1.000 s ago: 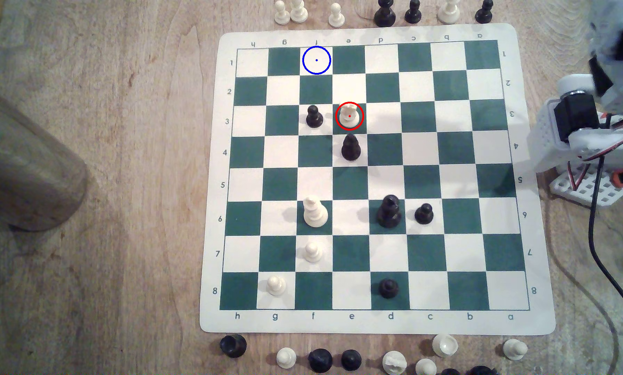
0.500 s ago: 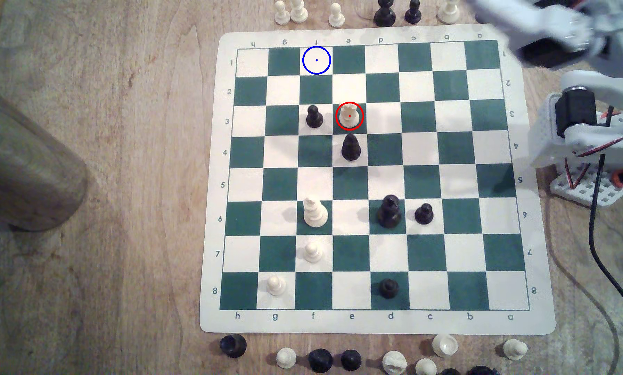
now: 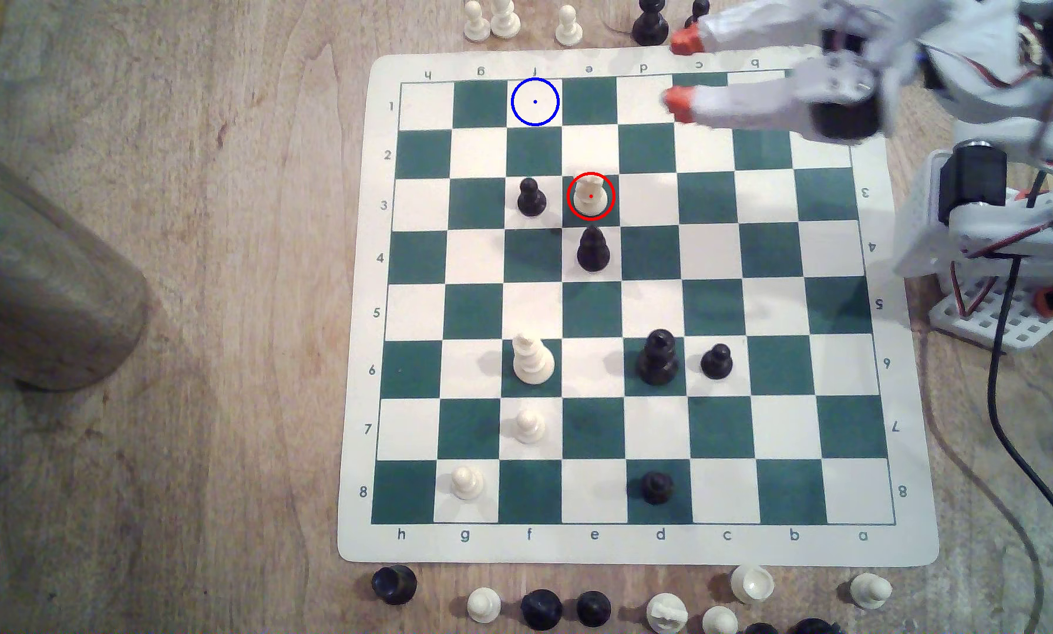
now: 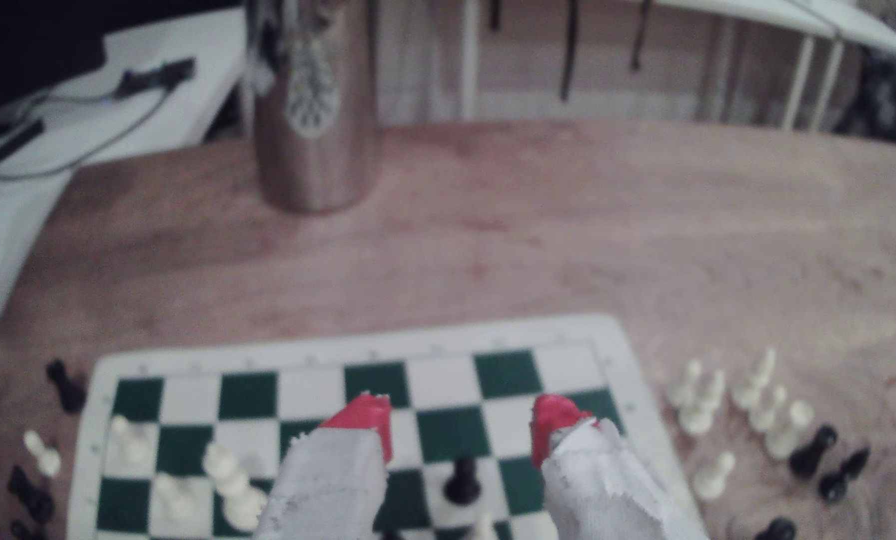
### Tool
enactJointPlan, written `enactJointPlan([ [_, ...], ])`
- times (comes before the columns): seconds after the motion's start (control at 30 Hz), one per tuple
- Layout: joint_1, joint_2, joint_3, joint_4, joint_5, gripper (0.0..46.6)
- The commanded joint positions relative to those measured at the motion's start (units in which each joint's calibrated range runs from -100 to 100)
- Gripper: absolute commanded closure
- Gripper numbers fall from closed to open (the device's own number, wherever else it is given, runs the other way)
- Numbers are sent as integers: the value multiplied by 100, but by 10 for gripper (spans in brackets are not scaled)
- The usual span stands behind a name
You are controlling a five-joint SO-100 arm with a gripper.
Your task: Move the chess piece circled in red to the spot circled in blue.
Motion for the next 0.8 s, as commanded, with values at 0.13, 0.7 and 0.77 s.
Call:
enactJointPlan([
  [0.13, 51, 1606, -1546, 700, -181, 283],
  [0.7, 199, 3686, -1855, 831, -322, 283],
  [0.77, 246, 3873, -1818, 651, -322, 284],
])
